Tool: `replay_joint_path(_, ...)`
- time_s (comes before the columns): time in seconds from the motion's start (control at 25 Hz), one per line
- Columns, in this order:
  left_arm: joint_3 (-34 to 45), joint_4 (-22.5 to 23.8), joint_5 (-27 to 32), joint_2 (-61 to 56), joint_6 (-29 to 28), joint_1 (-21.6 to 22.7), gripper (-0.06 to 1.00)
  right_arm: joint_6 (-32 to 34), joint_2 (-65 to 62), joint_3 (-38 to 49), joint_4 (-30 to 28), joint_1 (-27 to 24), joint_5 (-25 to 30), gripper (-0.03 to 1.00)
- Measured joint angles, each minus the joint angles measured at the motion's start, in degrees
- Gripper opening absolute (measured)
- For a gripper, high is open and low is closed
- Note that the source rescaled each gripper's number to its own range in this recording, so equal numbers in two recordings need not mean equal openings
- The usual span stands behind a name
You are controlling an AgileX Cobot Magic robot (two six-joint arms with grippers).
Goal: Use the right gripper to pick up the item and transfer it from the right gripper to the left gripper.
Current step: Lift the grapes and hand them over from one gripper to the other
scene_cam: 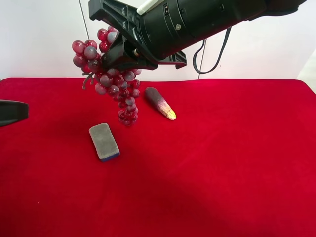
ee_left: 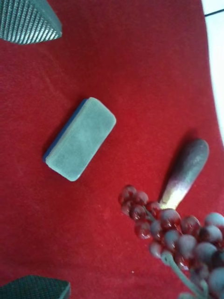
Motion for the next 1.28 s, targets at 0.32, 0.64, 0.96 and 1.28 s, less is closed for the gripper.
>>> replay_joint_path(0.32,0.0,1.88,-2.09,1.55,-0.9,0.0,1.0,0.0,0.0,0.0,0.0,0.0,-0.04,0.06)
replay_joint_path(0.64,0.0,13.43,-4.98,1.55,-12.3,-0.08,1.0,0.0,0.0,0.0,0.0,0.0,-0.11,0.06)
replay_joint_path(0.96,0.0,20.13,-6.97,1.76,-20.47,-11.21,1.0,0.0,0.0,0.0,0.0,0.0,-0.11,0.06)
replay_joint_path(1.28,0.0,22.14,-15.35,11.17,-30.6,-23.41,1.0,0.0,0.0,0.0,0.0,0.0,-0.11,0.06)
